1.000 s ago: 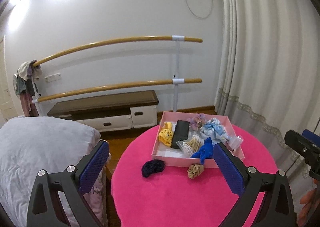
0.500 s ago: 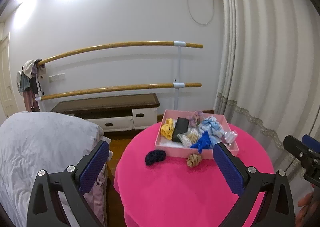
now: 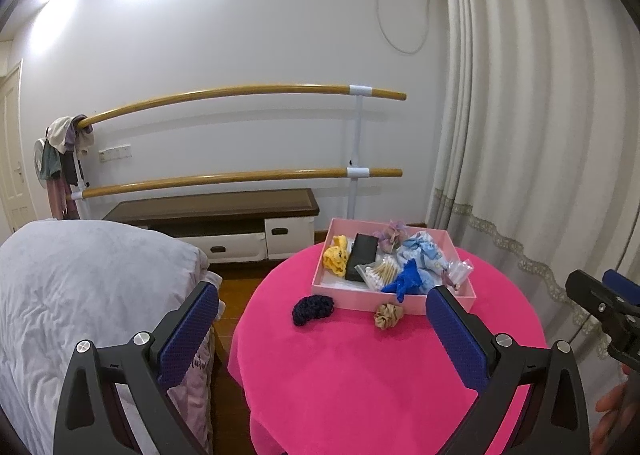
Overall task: Organize soft objects
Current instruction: 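Withdraw both tools from the box back toward the remaining items, then grasp the navy crocheted piece with the left tool while the right grasps the tan scrunchie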
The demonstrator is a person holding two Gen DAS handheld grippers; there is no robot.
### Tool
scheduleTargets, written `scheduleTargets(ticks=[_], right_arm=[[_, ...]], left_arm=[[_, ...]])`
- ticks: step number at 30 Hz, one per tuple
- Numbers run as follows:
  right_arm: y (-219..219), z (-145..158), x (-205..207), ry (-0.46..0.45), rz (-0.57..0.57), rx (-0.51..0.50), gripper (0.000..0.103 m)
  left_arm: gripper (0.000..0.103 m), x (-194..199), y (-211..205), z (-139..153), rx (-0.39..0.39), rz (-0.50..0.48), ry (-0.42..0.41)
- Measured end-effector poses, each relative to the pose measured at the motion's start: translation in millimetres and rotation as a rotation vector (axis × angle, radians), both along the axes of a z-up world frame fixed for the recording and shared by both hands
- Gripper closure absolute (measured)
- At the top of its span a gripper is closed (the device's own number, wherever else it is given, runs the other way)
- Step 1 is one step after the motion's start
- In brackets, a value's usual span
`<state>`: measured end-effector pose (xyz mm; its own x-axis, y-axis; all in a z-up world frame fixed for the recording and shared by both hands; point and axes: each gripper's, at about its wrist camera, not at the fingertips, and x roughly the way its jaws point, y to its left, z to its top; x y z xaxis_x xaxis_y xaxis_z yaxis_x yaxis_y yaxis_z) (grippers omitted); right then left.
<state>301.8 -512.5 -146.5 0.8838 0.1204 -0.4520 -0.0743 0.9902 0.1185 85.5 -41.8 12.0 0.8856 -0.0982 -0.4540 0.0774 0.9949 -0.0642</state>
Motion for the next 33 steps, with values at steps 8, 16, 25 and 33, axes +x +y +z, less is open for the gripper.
scheduleTargets(ticks=[8,16,25,33], right_arm=[[-0.7,-1.8,3.9,0.008,-0.004,-0.004,0.0],[6.4,-38.2,49.6,0.126,0.016,-0.008,0.0],[24.9,-104.0,113.0,0.288,0.046,-0.002,0.0],[47.4,-149.9,160.2,0.381,0.075,0.022,0.0]], left_arm=[[0.0,11.1,4.0,-15.2,-0.003,0.016,0.029],[0.0,61.6,13.3,-57.8,0.01,0.022,0.151],[0.0,157.4,19.3,-121.6,0.035,0.032,0.312],[0.0,237.0,13.3,-165.0,0.069,0.015,0.355]])
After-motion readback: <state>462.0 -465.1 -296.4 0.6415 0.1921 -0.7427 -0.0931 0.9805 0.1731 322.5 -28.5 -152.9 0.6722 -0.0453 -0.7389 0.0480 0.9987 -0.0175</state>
